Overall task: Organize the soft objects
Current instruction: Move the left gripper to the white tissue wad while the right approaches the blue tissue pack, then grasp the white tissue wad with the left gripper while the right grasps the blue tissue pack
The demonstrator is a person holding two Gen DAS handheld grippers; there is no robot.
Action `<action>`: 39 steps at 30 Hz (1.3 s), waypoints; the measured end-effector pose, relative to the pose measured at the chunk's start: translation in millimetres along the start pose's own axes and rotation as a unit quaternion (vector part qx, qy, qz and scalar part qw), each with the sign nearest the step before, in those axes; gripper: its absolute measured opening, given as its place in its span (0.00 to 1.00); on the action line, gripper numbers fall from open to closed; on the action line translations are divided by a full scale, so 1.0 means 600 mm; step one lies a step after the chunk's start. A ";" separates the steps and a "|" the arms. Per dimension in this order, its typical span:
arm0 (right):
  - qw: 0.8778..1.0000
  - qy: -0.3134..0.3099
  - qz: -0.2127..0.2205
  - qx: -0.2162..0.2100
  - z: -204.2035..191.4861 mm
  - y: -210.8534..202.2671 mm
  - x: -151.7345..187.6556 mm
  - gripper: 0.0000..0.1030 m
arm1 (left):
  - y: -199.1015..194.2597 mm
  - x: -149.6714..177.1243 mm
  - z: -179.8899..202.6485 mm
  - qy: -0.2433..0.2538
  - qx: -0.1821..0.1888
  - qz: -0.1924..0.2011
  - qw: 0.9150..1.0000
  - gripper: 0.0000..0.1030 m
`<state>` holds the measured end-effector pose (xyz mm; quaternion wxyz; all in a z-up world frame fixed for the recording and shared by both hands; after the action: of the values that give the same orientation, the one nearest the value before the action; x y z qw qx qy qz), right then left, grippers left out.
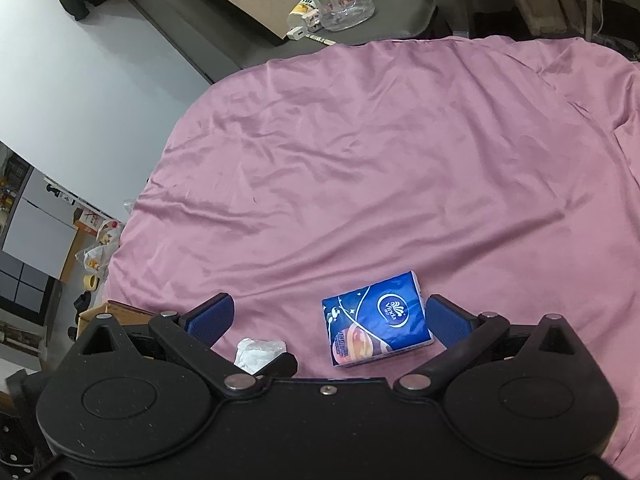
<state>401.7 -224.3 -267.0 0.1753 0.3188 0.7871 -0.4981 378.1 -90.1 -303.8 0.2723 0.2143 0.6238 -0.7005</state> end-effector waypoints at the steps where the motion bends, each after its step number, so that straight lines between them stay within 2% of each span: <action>1: 1.000 -0.001 -0.002 0.001 0.000 0.003 0.001 1.00 | 0.005 0.003 -0.001 0.000 0.000 -0.004 1.000 0.47; 13: 0.999 -0.028 -0.023 0.016 -0.007 0.042 0.023 0.98 | -0.007 -0.014 -0.025 -0.024 0.004 0.013 1.000 0.46; 19: 0.997 -0.047 -0.041 0.045 -0.003 0.064 0.042 0.91 | -0.031 -0.031 -0.045 -0.031 0.002 0.027 0.999 0.46; 23: 0.993 -0.080 -0.044 0.073 -0.001 0.078 0.055 0.89 | -0.055 -0.045 -0.059 -0.036 0.000 0.041 0.999 0.46; 27: 0.988 -0.109 -0.035 0.103 0.004 0.075 0.055 0.72 | -0.082 -0.056 -0.071 -0.040 -0.003 0.056 0.998 0.46; 29: 0.986 -0.118 -0.029 0.114 0.010 0.070 0.053 0.59 | -0.099 -0.062 -0.078 -0.042 -0.005 0.065 0.997 0.46; 31: 0.986 -0.120 -0.024 0.113 0.013 0.066 0.052 0.56 | -0.115 -0.065 -0.083 -0.044 -0.006 0.073 0.996 0.46; 35: 0.987 -0.123 -0.015 0.102 0.005 0.048 0.049 0.35 | -0.148 -0.070 -0.097 -0.044 -0.009 0.087 0.995 0.46; 36: 0.987 -0.123 -0.014 0.099 0.002 0.043 0.050 0.32 | -0.156 -0.071 -0.100 -0.045 -0.011 0.091 0.995 0.46; 39: 0.987 -0.126 -0.014 0.096 0.002 0.036 0.054 0.31 | -0.176 -0.072 -0.112 -0.050 -0.017 0.098 0.994 0.46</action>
<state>392.5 -208.0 -301.2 0.2345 0.2577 0.7117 -0.6100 339.4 -10.6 -204.9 0.3743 0.2346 0.5973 -0.6694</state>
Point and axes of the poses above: each gripper's, at about its wrist camera, not at the fingertips, and y roughly the way its jaws point, z to its right, x to its underside, the point moved 10 cm from there along y, roughly the way its jaws point, and after that the axes turned 12 degrees about z, right-handed, at the moved point
